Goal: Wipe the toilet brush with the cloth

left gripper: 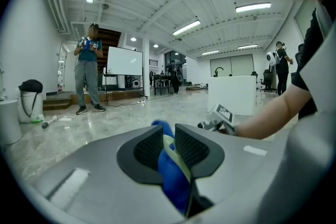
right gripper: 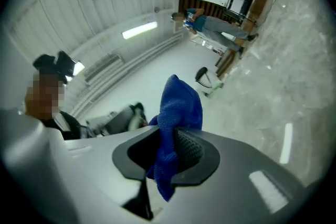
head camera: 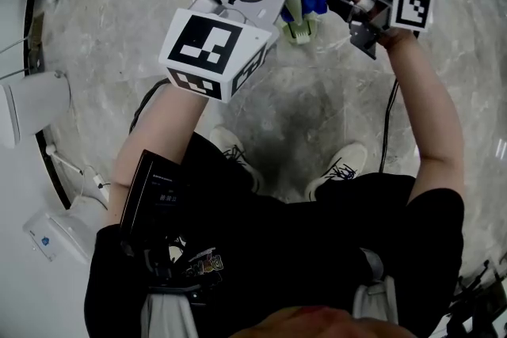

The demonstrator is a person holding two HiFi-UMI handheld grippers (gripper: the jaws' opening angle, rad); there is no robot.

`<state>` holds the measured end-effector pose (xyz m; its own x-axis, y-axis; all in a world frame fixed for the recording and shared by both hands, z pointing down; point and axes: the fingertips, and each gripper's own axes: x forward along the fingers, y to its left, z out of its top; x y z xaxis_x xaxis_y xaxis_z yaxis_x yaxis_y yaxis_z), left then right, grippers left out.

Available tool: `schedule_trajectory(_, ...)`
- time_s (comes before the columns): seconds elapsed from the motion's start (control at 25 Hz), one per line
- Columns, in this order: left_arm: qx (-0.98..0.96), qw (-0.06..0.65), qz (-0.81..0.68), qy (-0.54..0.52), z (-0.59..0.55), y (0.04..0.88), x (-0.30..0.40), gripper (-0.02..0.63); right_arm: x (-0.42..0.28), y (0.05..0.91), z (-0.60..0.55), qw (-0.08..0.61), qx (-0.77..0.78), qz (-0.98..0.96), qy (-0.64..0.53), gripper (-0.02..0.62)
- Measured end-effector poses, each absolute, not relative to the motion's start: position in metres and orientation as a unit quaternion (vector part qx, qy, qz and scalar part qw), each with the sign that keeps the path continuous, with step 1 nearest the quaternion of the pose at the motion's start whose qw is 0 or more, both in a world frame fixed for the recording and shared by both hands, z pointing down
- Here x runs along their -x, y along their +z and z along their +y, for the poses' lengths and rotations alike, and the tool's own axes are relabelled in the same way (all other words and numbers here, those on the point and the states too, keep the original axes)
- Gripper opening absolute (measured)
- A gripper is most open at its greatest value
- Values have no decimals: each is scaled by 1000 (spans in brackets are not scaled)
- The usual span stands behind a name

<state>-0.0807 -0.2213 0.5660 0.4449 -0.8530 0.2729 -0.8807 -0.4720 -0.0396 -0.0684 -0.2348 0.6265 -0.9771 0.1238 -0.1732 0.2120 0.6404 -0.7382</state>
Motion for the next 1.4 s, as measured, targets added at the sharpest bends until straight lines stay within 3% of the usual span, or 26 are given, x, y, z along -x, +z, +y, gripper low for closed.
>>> schedule_trajectory(0.16, -848, 55, -510, 131, -220, 568, 79, 78, 60, 777, -257, -107, 81, 875, -466, 72)
schedule_trajectory(0.24, -849, 54, -509, 132, -217, 569, 78, 78, 32, 837, -278, -154, 194, 842, -479, 72)
schedule_trajectory(0.4, -849, 53, -508, 134, -210, 571, 76, 78, -6, 875, -307, -192, 327, 801, -464, 71)
schedule_trajectory(0.48, -849, 53, -509, 133, -207, 569, 77, 78, -6, 857, -324, -159, 347, 810, -444, 71)
schedule_trajectory(0.64, -850, 51, -508, 130, -206, 564, 79, 78, 35, 794, -349, -107, 312, 881, -339, 71)
schedule_trajectory(0.84, -848, 52, -511, 130, -203, 564, 82, 77, 122, 824, -261, -238, 81, 917, -310, 71)
schedule_trajectory(0.96, -846, 54, -514, 132, -204, 563, 82, 78, 132, 834, -249, -283, 71, 921, -259, 71)
schedule_trajectory(1.2, -846, 53, -514, 135, -204, 567, 81, 78, 20, 891, -313, -398, 280, 842, -231, 69)
schedule_trajectory(1.32, -844, 52, -516, 136, -202, 565, 82, 78, -41, 927, -268, -475, 221, 826, -210, 69)
schedule_trajectory(1.4, -846, 45, -513, 136, -202, 566, 83, 78, -60, 941, -216, -486, 141, 834, -222, 69)
